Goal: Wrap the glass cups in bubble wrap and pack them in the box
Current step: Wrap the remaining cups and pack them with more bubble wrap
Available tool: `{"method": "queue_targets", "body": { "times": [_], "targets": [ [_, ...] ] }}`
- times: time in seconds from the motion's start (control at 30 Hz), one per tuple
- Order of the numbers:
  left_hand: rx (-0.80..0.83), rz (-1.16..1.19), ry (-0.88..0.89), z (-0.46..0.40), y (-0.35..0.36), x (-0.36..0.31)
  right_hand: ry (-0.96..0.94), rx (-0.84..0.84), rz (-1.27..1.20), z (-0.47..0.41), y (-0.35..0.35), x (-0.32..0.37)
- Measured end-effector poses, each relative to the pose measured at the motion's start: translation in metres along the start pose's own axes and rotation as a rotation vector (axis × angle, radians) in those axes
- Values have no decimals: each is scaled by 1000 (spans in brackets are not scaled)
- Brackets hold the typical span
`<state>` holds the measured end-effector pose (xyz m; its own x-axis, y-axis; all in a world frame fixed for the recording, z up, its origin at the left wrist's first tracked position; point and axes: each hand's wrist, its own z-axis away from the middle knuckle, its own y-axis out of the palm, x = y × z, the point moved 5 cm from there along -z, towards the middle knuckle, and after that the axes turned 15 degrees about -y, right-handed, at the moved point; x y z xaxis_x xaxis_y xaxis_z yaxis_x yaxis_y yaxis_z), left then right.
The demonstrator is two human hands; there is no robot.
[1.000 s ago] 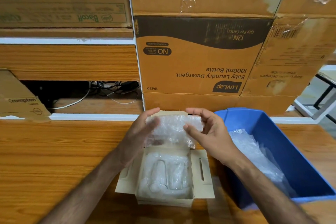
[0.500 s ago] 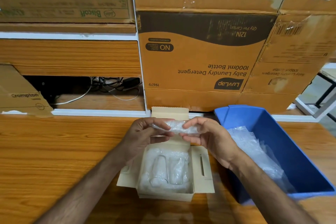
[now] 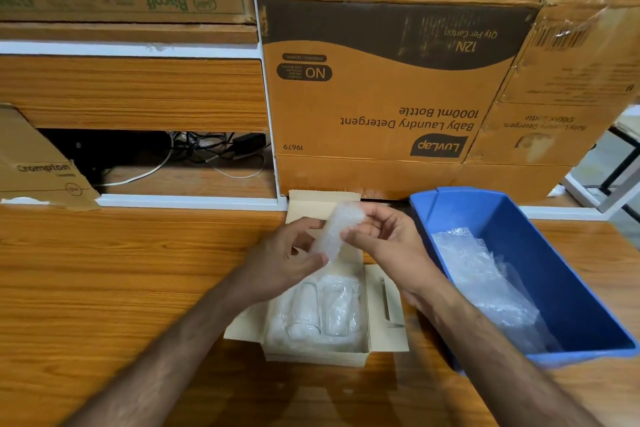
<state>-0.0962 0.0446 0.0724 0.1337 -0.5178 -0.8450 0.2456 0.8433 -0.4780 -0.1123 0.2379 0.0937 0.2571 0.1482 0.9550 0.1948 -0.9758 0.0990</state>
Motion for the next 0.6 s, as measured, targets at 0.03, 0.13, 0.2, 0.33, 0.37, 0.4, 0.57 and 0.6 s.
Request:
{"method": "queue_targets", "body": {
  "times": [0.03,0.13,0.2,0.33,0.37,0.4,0.57,0.6],
  "targets": [
    [15,45,-4,0,4,-1,34,16,-26,2,4,-2],
    [0,180,-51,0,15,1,106,109,-22,11,13,-11],
    [-34,189,-79,-2,17,9,116,131,14,14,15,-18],
    [-36,104,-148,-5,22,24,112,137,115,17,21,-34],
    [-19,101,-168,-5,23,25,125,111,115,18,21,-40],
    [10,107,-193,-5,23,26,140,79,113,19,22,-45],
    [101,-32,-322,-12,14,53,219,-44,276,23,11,-74],
    [28,-167,-299,-15,10,60,238,-45,382,25,7,-79]
  ]
}}
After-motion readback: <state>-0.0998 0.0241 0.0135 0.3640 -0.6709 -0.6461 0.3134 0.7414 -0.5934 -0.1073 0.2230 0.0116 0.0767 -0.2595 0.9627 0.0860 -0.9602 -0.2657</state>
